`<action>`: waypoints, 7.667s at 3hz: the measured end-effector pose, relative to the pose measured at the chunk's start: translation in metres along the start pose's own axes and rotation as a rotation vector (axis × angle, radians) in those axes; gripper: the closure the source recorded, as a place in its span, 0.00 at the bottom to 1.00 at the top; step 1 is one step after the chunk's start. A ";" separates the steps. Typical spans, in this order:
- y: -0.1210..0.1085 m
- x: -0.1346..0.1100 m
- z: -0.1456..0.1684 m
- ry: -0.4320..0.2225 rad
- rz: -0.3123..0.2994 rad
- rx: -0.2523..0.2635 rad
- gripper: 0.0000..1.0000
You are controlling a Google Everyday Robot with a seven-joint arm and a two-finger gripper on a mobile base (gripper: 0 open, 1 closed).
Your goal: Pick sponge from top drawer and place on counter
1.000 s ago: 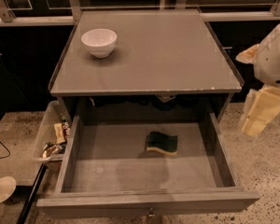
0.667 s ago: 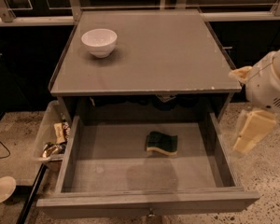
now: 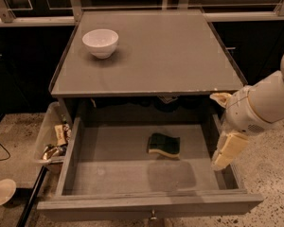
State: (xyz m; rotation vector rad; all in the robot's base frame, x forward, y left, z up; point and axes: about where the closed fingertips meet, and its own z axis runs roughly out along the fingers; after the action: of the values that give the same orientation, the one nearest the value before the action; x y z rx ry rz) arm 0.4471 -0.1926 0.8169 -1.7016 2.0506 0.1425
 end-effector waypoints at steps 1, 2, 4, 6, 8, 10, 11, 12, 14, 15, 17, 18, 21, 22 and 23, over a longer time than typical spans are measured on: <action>0.000 0.000 0.000 0.000 0.000 0.000 0.00; 0.002 0.001 0.007 -0.023 0.010 -0.018 0.00; 0.007 0.009 0.091 -0.128 0.074 -0.063 0.00; 0.003 0.004 0.159 -0.203 0.083 -0.057 0.00; 0.007 0.000 0.214 -0.247 0.084 -0.067 0.00; -0.013 0.006 0.240 -0.285 0.058 -0.068 0.00; -0.023 0.008 0.245 -0.301 0.060 -0.085 0.00; -0.029 0.007 0.251 -0.321 0.076 -0.132 0.00; -0.029 0.007 0.251 -0.322 0.077 -0.135 0.41; -0.029 0.006 0.251 -0.322 0.077 -0.135 0.64; -0.021 0.010 0.233 -0.321 0.082 -0.149 1.00; -0.015 0.009 0.200 -0.334 0.085 -0.157 1.00; -0.008 -0.033 0.075 -0.423 -0.066 -0.140 1.00; -0.025 -0.052 0.026 -0.401 -0.140 -0.072 1.00; -0.028 -0.055 0.020 -0.401 -0.149 -0.061 1.00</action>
Offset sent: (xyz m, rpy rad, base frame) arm 0.0025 0.0028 -0.0175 0.0646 0.0367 0.0043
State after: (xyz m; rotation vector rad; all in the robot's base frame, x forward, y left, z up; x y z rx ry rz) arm 0.4859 -0.1420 0.8282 -1.6928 1.6371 0.4619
